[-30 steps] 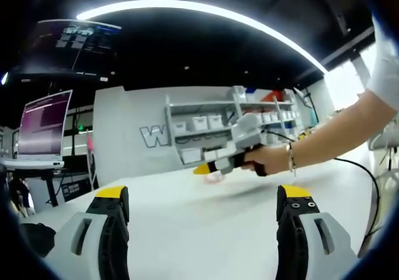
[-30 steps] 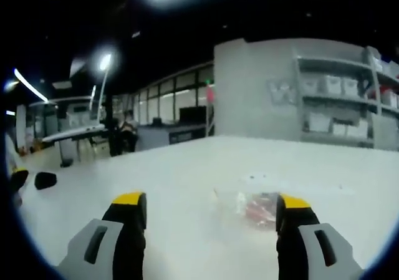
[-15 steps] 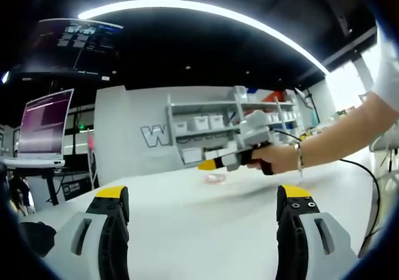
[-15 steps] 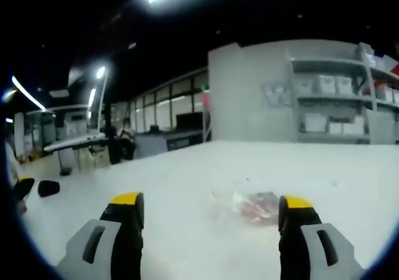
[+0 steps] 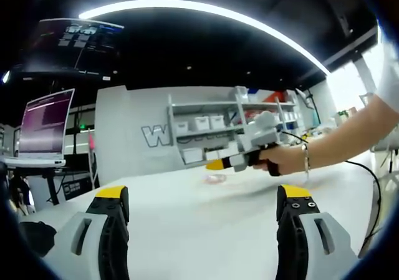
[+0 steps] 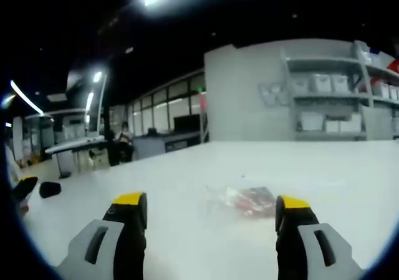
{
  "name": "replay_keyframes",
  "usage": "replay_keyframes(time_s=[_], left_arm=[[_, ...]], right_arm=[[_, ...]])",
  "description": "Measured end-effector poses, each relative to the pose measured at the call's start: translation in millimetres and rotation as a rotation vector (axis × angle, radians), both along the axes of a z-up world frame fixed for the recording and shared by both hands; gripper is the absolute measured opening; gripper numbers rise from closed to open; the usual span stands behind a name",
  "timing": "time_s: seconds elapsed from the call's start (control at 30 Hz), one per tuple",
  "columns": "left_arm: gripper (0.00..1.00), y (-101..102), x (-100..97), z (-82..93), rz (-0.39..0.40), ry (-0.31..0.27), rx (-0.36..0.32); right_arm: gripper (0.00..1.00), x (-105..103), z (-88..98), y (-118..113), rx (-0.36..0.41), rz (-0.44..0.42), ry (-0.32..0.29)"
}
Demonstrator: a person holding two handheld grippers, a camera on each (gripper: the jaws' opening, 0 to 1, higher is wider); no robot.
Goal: Open the resealable bag by pulling the two sides of the seal apart until the entire bag opening is separated and visibly accessible.
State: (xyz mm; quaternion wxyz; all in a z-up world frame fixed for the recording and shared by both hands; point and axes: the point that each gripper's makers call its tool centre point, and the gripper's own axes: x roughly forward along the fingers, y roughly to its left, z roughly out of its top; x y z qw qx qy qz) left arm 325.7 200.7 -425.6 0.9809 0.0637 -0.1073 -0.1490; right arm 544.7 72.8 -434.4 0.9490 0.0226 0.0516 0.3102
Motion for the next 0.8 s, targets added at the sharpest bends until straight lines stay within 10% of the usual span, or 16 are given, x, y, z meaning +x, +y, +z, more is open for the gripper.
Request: replay_keyframes(time_s=[0.8], left_arm=[[0.97,2.5,2.9,0.8,-0.004,-0.003,-0.018]], right_arm=[[0.86,-4.5,15.7,-26.7,0.04,-0.038,-0.042]])
